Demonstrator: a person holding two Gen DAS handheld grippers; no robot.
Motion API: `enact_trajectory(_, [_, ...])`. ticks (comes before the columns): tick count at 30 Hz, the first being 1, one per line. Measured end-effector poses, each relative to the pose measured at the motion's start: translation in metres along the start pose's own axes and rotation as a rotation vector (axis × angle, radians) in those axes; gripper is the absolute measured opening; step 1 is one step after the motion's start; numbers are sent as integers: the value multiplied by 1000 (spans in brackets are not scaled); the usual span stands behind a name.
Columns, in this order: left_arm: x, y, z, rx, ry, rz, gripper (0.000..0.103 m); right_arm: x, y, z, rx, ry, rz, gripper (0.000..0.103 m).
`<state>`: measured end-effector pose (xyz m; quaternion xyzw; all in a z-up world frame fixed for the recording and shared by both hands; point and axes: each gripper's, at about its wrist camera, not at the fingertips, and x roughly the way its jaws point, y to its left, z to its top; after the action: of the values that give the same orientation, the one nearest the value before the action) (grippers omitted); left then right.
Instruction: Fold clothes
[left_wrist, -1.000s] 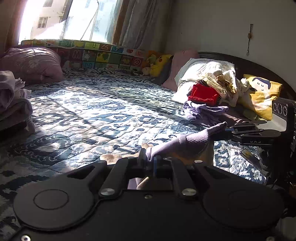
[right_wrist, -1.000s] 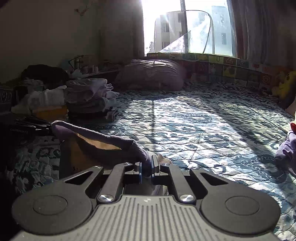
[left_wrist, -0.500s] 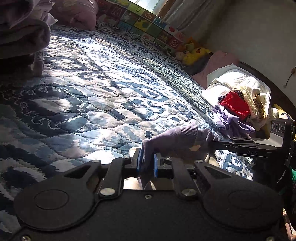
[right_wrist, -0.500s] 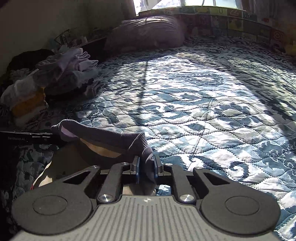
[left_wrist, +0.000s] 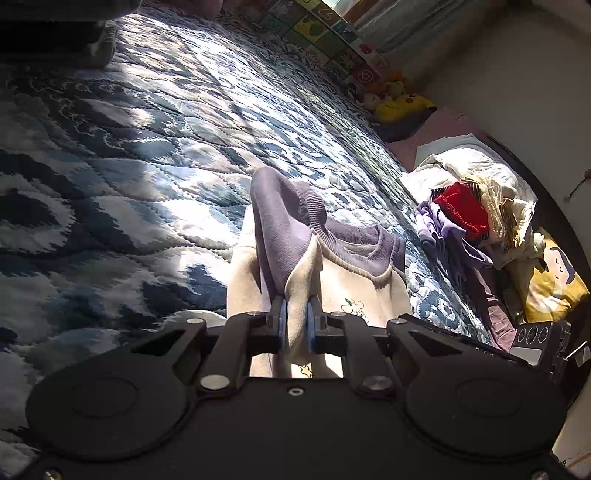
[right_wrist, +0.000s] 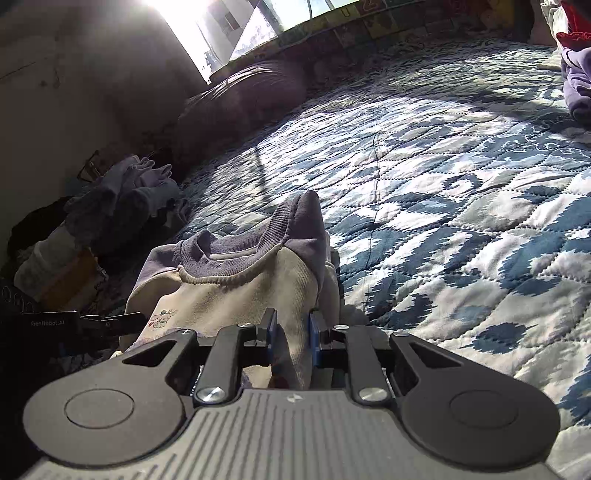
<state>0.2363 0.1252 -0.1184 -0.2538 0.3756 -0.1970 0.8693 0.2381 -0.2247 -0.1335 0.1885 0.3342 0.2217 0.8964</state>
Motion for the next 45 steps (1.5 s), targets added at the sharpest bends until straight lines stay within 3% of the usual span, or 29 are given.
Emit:
enact_trajectory(2, [-8,-12,-1,95,-62,46,10,-9,8,3,-78,-60,-26,21])
enact_trajectory(5, [-16,-36,1,330,-231,105,43,-9,23,16,-251,-137,-9,23])
enact_trajectory(6, [-16,-43,2,407,-275,120,44,-9,28,20,-309,-162,-3,23])
enact_trajectory(7, [-9,-46,3,458,-275,123,44,-3,32,25,-357,-170,-3,22])
enact_trajectory(9, [8,-48,10,520,-260,125,44,11,35,35,-420,-180,-20,36])
enact_trajectory(11, [24,-42,16,520,-227,116,44,28,30,45,-421,-171,-4,47])
enact_trajectory(14, [44,-31,15,526,-151,133,45,62,14,53,-312,-28,-13,57])
enact_trajectory(16, [50,-24,16,505,-120,143,46,79,-9,49,-197,68,39,57])
enact_trajectory(20, [62,-11,16,467,-65,162,50,78,-16,49,-152,70,81,57])
enact_trajectory(22, [58,-19,7,468,-73,165,54,73,-14,47,-159,44,69,56])
enact_trajectory(24, [46,-20,10,441,-110,155,54,53,-3,47,-194,-65,13,56])
enact_trajectory(27, [28,-31,10,427,-179,110,54,25,15,47,-296,-169,36,55])
enact_trajectory(29, [19,-38,9,429,-209,85,54,29,21,46,-326,-110,41,55])
enact_trajectory(31, [29,-38,4,447,-161,133,54,54,12,40,-280,35,20,54])
enact_trajectory(35, [46,-38,-4,464,-74,219,61,50,6,38,-232,8,21,57])
enact_trajectory(39, [16,-23,-4,259,-116,185,61,20,-2,36,-107,-49,37,58])
enact_trajectory(43, [-10,-2,-9,45,-142,160,61,8,-24,13,159,4,71,62])
enact_trajectory(45, [-16,9,-17,-85,-140,112,61,7,-28,-1,249,28,90,62])
